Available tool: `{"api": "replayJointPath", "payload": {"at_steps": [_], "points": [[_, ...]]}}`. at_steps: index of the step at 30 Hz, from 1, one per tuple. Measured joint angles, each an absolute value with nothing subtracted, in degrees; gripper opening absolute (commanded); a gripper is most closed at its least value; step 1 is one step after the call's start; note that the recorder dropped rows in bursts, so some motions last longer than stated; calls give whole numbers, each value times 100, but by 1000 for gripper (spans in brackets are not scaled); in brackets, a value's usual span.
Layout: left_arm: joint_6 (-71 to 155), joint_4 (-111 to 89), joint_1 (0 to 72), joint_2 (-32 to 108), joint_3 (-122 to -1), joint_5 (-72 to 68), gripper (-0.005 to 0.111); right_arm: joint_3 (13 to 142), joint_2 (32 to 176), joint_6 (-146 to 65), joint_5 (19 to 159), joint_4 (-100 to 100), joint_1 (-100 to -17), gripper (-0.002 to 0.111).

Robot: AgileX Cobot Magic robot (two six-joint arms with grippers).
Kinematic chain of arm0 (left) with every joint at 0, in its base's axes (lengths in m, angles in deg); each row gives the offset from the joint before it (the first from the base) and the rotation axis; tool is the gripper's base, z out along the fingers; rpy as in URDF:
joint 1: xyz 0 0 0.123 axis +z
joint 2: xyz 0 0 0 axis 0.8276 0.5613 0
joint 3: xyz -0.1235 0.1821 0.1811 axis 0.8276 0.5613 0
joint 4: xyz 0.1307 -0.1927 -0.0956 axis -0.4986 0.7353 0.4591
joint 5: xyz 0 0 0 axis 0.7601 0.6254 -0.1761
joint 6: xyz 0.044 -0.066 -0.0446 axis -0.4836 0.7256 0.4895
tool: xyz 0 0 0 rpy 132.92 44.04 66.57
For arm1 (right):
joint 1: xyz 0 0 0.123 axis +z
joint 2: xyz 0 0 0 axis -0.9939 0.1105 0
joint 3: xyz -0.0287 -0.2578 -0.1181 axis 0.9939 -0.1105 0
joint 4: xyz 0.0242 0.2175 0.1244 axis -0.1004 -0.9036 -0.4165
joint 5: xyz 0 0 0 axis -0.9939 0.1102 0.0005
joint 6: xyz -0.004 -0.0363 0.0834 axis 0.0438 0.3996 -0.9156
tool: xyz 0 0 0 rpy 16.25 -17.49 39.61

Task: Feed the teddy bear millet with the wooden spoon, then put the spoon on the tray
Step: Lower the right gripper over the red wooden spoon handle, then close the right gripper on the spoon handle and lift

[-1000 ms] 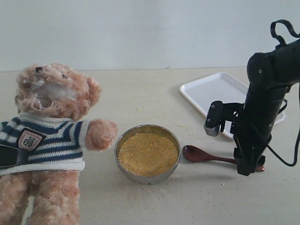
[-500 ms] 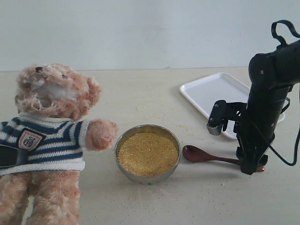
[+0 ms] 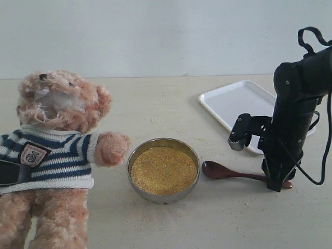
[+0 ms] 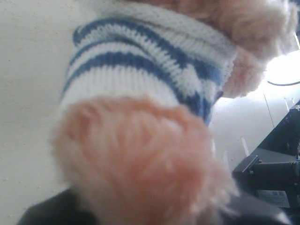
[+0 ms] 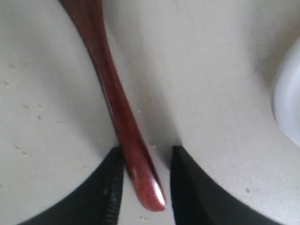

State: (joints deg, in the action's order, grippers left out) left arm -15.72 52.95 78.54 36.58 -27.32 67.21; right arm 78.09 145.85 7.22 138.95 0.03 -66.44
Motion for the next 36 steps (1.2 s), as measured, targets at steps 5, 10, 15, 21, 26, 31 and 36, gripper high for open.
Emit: {"api": "replayJointPath", "payload": {"at_steps": [5, 10, 15, 21, 26, 31, 36], "points": [[-1572, 5295, 7854, 3658, -2732, 6721, 5, 7813, 14585, 683, 14104, -218, -6644, 0], [-1572, 5295, 7854, 3658, -2732, 6721, 5, 7776, 14357, 435, 14018, -372, -6644, 0], [-1572, 5295, 7854, 3658, -2732, 6721, 5, 7776, 13975, 128, 13995, -383, -6644, 0], [-1572, 5295, 7854, 3658, -2732, 6721, 5, 7637, 13467, -9, 14084, -383, -6644, 0], [-1572, 5295, 7854, 3658, -2732, 6721, 5, 7356, 13051, -157, 14179, -343, -6490, 0], [-1572, 5295, 7854, 3658, -2732, 6721, 5, 7358, 12617, -849, 14463, 100, -6091, 0], [-1572, 5295, 7854, 3658, -2732, 6721, 5, 7358, 12482, -1960, 15154, 1254, -5526, 0]]}}
